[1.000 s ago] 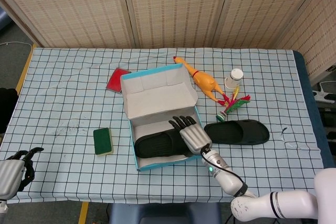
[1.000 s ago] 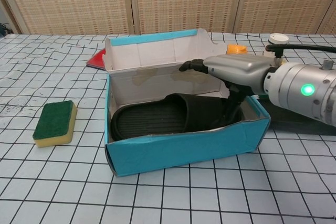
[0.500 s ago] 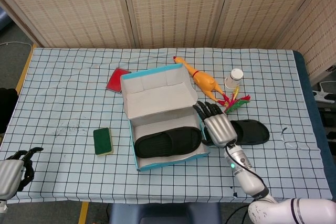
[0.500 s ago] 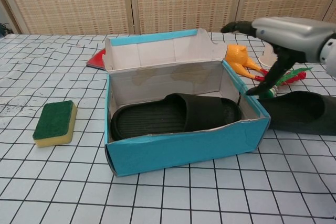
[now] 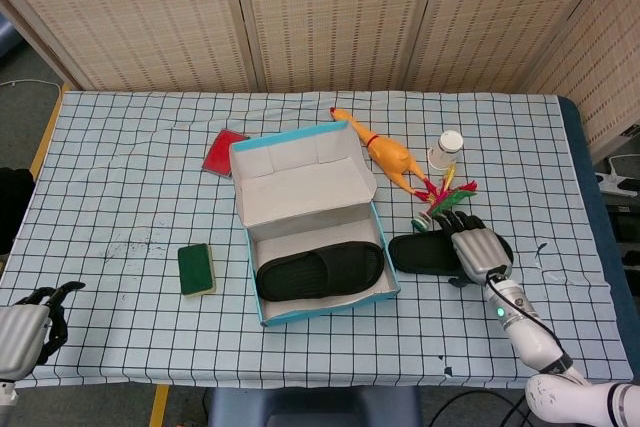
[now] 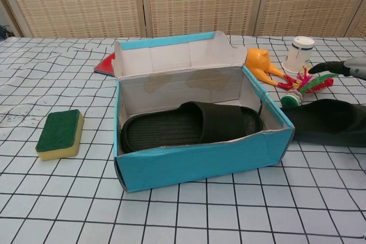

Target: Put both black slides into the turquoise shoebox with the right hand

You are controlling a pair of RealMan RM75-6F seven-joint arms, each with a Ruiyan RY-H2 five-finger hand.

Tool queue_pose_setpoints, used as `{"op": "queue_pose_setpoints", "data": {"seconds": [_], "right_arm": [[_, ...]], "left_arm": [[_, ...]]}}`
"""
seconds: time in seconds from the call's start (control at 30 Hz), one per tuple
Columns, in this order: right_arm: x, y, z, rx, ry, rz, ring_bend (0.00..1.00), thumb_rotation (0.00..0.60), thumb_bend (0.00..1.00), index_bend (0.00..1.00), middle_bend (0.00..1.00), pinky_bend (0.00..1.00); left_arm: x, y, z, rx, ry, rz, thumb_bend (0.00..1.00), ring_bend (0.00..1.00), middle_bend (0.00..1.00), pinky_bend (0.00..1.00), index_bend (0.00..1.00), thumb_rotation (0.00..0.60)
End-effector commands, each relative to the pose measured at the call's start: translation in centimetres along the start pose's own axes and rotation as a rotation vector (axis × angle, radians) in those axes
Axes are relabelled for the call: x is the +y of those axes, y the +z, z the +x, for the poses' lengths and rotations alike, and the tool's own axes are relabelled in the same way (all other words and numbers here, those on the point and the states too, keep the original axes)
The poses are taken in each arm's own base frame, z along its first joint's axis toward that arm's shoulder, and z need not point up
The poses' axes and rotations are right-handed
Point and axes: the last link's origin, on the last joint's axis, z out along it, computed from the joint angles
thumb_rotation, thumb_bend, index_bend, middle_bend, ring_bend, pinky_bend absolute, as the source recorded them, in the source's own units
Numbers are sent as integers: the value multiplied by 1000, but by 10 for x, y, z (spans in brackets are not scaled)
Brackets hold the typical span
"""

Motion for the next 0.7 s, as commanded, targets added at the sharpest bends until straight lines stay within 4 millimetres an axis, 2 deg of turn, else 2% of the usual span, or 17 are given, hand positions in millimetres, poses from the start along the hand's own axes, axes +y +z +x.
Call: {"op": "queue_pose_setpoints", "data": {"seconds": [0.03,0.23,0.37,0.5,0.7], "right_arm": [[11,3,-6,-29,-9,-28,0,600,38,0,5,114],[19,12,-18,-75,-26,-61,0,600,38,0,7,114],[20,19,-26,-98,-31,-76,0,600,38,0,70,119],[20,28,-31,-108,-35,-91,0,600,38,0,74,122],[21,38,-37,-120,-26,-114,0,600,38,0,89,166]], "left_arm": [[0,0,0,0,-1,2,533,308,197,531,255,600],[0,0,0,0,-1,2,533,308,197,531,255,600],[0,0,-1,-4,1,1,533,308,197,531,256,600],[0,0,-1,-5,2,1,533,308,197,532,255,600],[0,0,-1,-4,1,1,532,308,197,531,255,600]]}}
